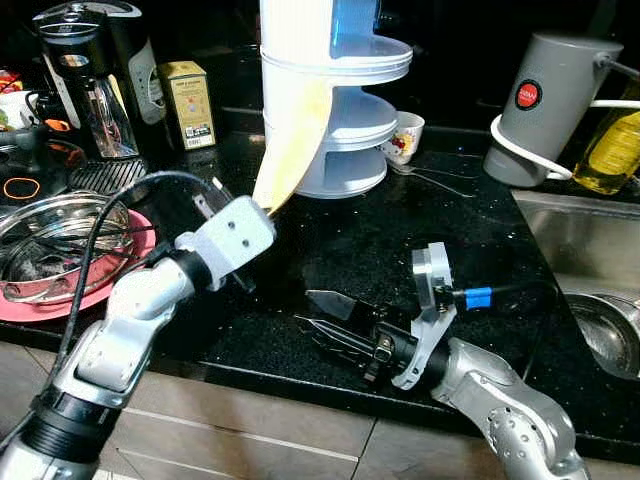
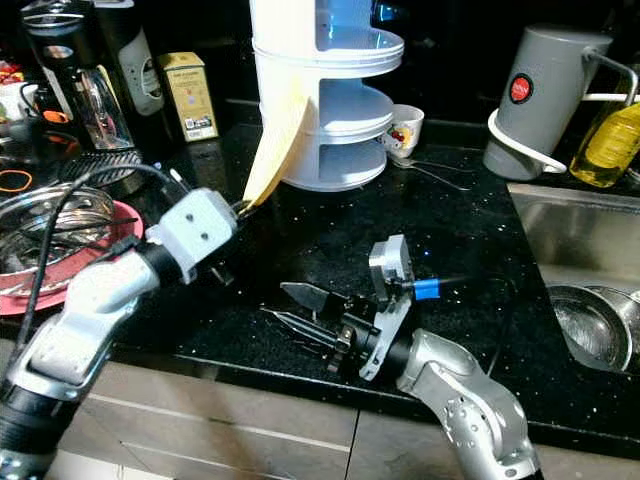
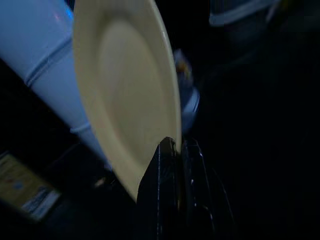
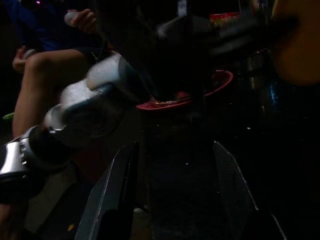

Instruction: Kitchen organization

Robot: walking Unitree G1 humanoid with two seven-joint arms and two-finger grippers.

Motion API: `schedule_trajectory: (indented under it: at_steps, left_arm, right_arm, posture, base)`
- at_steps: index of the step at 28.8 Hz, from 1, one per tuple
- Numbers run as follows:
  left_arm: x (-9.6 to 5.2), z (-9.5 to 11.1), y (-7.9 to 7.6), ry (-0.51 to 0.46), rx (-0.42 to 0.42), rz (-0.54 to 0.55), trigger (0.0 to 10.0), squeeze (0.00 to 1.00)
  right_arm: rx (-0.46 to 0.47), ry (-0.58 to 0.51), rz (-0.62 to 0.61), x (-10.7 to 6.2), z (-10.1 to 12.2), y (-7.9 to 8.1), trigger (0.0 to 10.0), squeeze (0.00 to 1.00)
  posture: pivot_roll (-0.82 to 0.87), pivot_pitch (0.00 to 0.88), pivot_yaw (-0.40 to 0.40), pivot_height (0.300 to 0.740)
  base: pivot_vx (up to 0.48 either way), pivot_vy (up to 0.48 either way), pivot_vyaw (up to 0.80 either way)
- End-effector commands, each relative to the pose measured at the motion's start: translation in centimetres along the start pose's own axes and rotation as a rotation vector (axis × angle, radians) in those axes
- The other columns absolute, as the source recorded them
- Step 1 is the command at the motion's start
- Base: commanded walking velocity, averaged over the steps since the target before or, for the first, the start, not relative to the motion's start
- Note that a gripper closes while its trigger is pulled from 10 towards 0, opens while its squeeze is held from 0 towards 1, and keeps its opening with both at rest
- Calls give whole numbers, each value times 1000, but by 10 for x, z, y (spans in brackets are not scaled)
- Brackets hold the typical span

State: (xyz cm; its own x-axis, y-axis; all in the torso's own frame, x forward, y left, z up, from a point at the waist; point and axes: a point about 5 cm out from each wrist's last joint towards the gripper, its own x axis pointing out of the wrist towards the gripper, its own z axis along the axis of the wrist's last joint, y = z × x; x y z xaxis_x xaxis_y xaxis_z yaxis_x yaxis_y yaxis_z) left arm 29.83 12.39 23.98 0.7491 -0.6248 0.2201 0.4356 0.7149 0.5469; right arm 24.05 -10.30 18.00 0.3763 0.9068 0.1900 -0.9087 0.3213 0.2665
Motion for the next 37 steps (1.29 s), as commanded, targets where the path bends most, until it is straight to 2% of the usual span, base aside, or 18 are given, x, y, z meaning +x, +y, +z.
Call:
schedule_trajectory:
  at_steps: [1, 2, 4, 5, 11, 24, 29, 31, 33, 37]
  left_arm:
    - [6, 16, -2, -71, -47, -34, 0, 0]
    - [9, 22, -5, -105, -98, -38, 0, 0]
    - [10, 23, -6, -112, -108, -38, 0, 0]
    - [12, 27, -8, -133, -141, -36, 0, 0]
    - [16, 35, -16, -180, -214, -58, 0, 0]
    - [22, 46, -24, -198, -255, -86, 0, 0]
    - [23, 52, -20, -215, -248, -70, 0, 0]
    - [23, 52, -20, -215, -248, -70, 0, 0]
    - [25, 58, -15, -237, -231, -58, 0, 0]
    - [27, 66, -12, -257, -207, -56, 0, 0]
  right_arm:
    - [-30, -11, -40, 1, 3, -5, 10000, 0]
    - [-37, -82, -106, 1, 11, -13, 10000, 0]
    - [-37, -100, -121, 1, 13, -15, 10000, 0]
    - [-28, -151, -177, -1, 18, -23, 10000, 0]
    - [-56, -211, -306, -9, 28, -40, 10000, 0]
    - [-85, -221, -366, -14, 31, -45, 10000, 0]
    - [-134, -247, -554, -26, 38, -66, 10000, 0]
    - [-134, -247, -554, -26, 38, -66, 10000, 0]
    - [-143, -266, -634, -35, 45, -75, 10000, 0]
    - [-152, -279, -675, -40, 50, -79, 10000, 0]
  posture:
    - [-67, 0, -33, 740]
    - [-65, 0, -33, 740]
    - [-65, 0, -33, 740]
    - [-66, 0, -31, 740]
    - [-67, 0, -31, 740]
    - [-69, 0, -25, 740]
    - [-68, 0, -25, 740]
    - [-68, 0, -25, 740]
    - [-67, 0, -25, 740]
    - [-68, 0, -23, 740]
  base:
    - [0, 0, 0]
    - [0, 0, 0]
    - [0, 0, 0]
    - [0, 0, 0]
    - [0, 0, 0]
    - [0, 0, 0]
    - [0, 0, 0]
    - [0, 0, 0]
    - [0, 0, -344]
    - [0, 0, -772]
